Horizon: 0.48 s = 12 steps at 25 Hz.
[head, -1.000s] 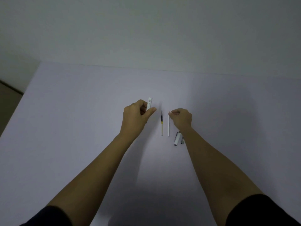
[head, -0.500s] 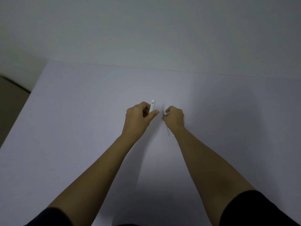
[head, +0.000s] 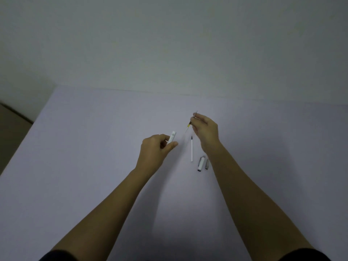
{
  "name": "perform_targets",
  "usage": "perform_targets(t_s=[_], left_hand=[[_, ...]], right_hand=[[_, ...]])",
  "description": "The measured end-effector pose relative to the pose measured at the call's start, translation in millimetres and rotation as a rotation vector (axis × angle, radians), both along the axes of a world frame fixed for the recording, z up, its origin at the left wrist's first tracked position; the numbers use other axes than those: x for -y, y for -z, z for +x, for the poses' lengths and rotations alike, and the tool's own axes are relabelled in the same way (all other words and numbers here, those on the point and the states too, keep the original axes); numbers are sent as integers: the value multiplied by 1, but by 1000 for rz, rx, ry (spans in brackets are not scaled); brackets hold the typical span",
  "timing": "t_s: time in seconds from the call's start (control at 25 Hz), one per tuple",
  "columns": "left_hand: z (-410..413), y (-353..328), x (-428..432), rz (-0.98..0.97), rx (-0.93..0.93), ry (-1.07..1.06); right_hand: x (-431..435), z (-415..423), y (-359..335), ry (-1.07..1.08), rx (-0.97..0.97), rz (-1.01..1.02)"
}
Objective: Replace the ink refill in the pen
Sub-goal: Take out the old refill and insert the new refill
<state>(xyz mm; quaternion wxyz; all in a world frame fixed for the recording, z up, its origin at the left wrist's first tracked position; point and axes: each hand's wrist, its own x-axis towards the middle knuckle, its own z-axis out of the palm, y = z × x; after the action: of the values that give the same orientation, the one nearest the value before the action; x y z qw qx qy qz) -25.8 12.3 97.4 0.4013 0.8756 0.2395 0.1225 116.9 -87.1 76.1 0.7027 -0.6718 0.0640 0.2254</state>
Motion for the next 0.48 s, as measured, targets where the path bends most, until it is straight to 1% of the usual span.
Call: perform_targets(t_s=[0.08,0.16,0.36,0.48], left_hand=[[-9,-6,9,26,24,11],[-17,-12,19,49,58,18],[-26,-31,31,87,119,27],[-30,-40,35,105,124,46]], right_hand=[[11,-5,-23,46,-14,159],[21,-13,-45,49,19,229],[33,-32,-72,17,83,218],[38,-40,-81,10,109,228]])
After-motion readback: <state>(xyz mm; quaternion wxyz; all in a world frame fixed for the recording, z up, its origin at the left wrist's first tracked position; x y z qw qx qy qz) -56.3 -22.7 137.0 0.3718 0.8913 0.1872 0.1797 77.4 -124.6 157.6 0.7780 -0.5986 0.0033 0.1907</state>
